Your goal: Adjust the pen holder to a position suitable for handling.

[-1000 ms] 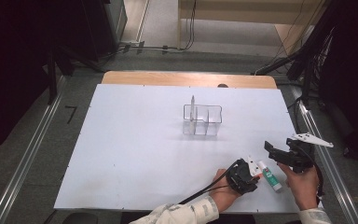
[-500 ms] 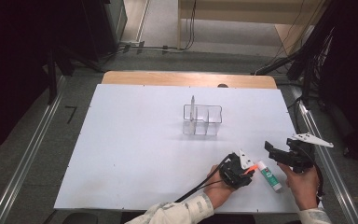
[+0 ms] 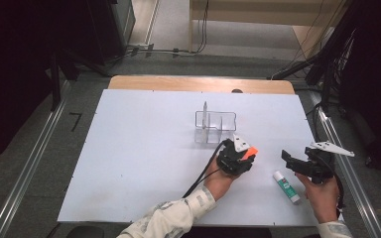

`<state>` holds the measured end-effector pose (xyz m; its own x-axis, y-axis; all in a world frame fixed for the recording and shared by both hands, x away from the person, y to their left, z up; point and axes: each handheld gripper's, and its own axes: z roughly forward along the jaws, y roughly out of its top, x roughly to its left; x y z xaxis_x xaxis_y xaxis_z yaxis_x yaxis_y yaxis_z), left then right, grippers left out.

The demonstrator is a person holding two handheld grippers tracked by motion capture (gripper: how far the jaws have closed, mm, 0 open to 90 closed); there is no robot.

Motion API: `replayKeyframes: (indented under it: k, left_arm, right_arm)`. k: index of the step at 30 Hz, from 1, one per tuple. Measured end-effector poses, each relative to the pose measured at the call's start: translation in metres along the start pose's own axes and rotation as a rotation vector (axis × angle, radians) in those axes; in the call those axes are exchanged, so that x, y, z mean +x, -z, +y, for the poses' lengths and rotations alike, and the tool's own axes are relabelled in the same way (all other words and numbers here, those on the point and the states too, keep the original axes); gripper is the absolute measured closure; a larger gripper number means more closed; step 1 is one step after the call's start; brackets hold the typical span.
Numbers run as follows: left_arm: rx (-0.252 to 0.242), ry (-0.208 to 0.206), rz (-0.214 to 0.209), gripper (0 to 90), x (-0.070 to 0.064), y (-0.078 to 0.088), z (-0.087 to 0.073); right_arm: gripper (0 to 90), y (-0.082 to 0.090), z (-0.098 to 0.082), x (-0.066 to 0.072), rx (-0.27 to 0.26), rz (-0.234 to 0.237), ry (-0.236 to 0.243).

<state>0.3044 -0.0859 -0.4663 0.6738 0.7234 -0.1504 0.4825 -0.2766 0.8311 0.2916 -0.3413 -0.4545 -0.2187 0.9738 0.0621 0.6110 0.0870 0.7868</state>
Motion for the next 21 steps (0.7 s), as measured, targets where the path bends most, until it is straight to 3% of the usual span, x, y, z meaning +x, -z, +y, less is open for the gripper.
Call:
replayKeyframes:
  k: [10,21]
  left_arm:
    - [-0.071,0.063,0.040,67.1,0.032,0.021,0.031]
    - [-0.102,0.067,0.097,67.1,0.053,0.029,0.054]
  right_arm:
    - [12.0,0.000,0.000,0.001,0.004,-0.001,-0.003]
    - [12.0,0.000,0.000,0.001,0.005,0.000,-0.007]
